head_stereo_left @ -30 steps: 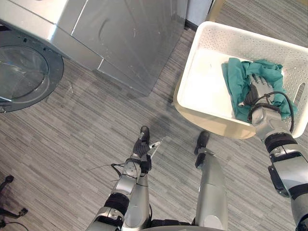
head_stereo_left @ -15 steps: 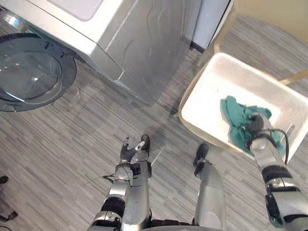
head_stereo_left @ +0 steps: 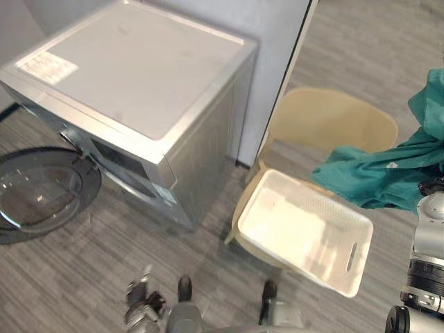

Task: Pick up the laundry basket with both hands and put the clothes into the washing machine.

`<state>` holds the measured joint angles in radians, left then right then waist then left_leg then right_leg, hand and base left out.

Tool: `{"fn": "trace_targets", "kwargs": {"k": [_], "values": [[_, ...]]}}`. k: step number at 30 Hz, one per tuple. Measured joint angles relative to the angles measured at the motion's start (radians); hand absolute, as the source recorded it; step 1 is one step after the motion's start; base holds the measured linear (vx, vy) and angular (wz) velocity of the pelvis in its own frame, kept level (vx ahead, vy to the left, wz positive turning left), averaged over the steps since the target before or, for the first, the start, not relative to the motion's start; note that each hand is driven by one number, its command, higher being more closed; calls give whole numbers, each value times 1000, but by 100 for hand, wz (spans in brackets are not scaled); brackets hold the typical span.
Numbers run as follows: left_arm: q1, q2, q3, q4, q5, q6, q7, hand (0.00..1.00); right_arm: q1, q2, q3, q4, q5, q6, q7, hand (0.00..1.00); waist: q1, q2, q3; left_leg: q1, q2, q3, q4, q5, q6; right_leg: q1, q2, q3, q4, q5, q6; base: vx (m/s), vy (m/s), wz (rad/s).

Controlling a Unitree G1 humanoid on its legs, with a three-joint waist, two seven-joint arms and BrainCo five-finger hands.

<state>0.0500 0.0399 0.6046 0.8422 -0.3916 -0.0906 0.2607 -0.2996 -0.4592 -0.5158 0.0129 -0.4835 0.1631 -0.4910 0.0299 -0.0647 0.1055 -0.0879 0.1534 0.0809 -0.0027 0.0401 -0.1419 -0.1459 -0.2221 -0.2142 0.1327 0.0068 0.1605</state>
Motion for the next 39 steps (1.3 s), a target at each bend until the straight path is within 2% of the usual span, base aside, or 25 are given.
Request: {"fn": "trace_targets", "kwargs": {"k": [2,4,5,7,9,10,11,13,14,15,16,17,18,20,22,25,27,30,36,39], "values": [[13,19,82,-129,-35,0,41,0,-28,0,2,0,-3,-1,16,100,3,3,-28,25,1,1,-2,-13,-3,42,7,-1,-46,16,2,95,26,-6],[15,45,149,-347,7,-7,91,0,-47,-1,3,-2,-7,-23,31,100,10,8,-69,46,2,7,-5,-25,-4,67,12,-2,-77,22,5,62,10,-7],[11,53,153,-394,24,-10,102,0,-49,-1,5,-5,-7,-31,36,100,10,10,-78,54,1,8,-8,-26,-3,74,12,-1,-82,22,5,46,4,-6],[-6,68,146,-621,93,-20,176,0,-49,-1,31,-59,-7,-40,43,100,10,23,-99,92,0,18,-21,-26,-3,101,12,9,-87,23,6,67,0,-15],[-27,69,109,-779,171,-28,218,0,-50,-1,58,-105,-8,-55,56,100,9,28,-106,112,0,23,-21,-26,-3,118,13,23,-87,23,6,36,-6,-19],[-57,76,24,-914,254,-33,249,0,-51,0,92,-139,-8,-80,60,100,6,33,-114,126,0,26,-21,-28,-3,128,14,28,-86,23,6,-17,-7,-15],[-75,80,-25,-952,310,-36,259,0,-51,0,109,-150,-7,-89,61,100,4,37,-120,131,0,28,-21,-30,-3,130,14,30,-85,23,6,-29,-3,-15],[-146,89,-208,-1070,443,-52,267,0,-72,5,185,-162,-4,-126,79,100,-13,46,-129,165,0,41,-30,-33,-3,148,16,46,-83,25,7,-52,8,-17],[-162,90,-254,-1093,467,-60,265,0,-79,9,201,-163,0,-136,87,100,-15,48,-133,174,1,48,-34,-34,-3,150,18,54,-83,26,7,-66,9,-32],[-191,93,-349,-1130,495,-76,264,0,-96,21,228,-170,3,-151,96,100,-17,52,-139,185,2,63,-34,-40,-3,149,21,73,-84,31,6,-74,11,-36],[-211,95,-398,-1137,506,-84,261,0,-99,23,238,-181,6,-156,100,100,-17,54,-140,191,2,71,-33,-42,-3,149,22,82,-85,34,4,-80,12,-44],[-254,100,-495,-1151,517,-97,228,0,-101,23,260,-213,16,-166,105,100,-21,57,-143,203,2,87,-34,-42,-3,149,24,99,-86,36,3,-94,10,-36],[-278,103,-548,-1152,512,-108,200,0,-102,24,268,-230,25,-174,107,100,-24,60,-144,209,3,94,-34,-43,-3,149,26,107,-86,38,2,-76,3,-28],[-312,103,-643,-1152,447,-126,126,0,-135,33,287,-243,45,-186,123,100,-46,66,-148,213,4,99,-35,-42,-3,148,28,112,-86,41,0,-68,-4,-16],[-351,98,-752,-1141,395,-128,60,0,-186,58,308,-245,54,-188,124,100,-52,72,-152,221,4,115,-37,-42,-3,142,32,131,-87,46,0,-51,0,-22],[-451,47,-930,-1016,334,-135,-32,0,-222,91,356,-264,88,-201,126,100,-66,77,-161,230,4,122,-51,-40,-5,143,35,138,-97,56,1,-40,0,-9],[-501,16,-988,-898,321,-134,-55,0,-236,111,377,-266,94,-207,126,100,-70,77,-161,235,5,132,-55,-39,-6,140,40,152,-101,62,-1,-23,-2,-22],[-543,-20,-1040,-730,312,-107,-89,0,-249,148,390,-267,131,-225,125,100,-77,76,-160,260,7,167,-68,-39,-7,138,49,183,-107,68,-1,-11,-4,-29],[-627,-39,-1085,-614,320,-81,-86,0,-249,194,418,-267,171,-235,133,100,-95,67,-155,275,6,178,-71,-39,-7,143,51,196,-106,70,1,-4,-4,-8],[-682,-46,-1126,-563,375,-73,-82,0,-249,225,429,-269,183,-244,143,100,-97,55,-149,283,6,186,-73,-40,-7,142,53,206,-102,70,1,-23,-9,-9]]}}
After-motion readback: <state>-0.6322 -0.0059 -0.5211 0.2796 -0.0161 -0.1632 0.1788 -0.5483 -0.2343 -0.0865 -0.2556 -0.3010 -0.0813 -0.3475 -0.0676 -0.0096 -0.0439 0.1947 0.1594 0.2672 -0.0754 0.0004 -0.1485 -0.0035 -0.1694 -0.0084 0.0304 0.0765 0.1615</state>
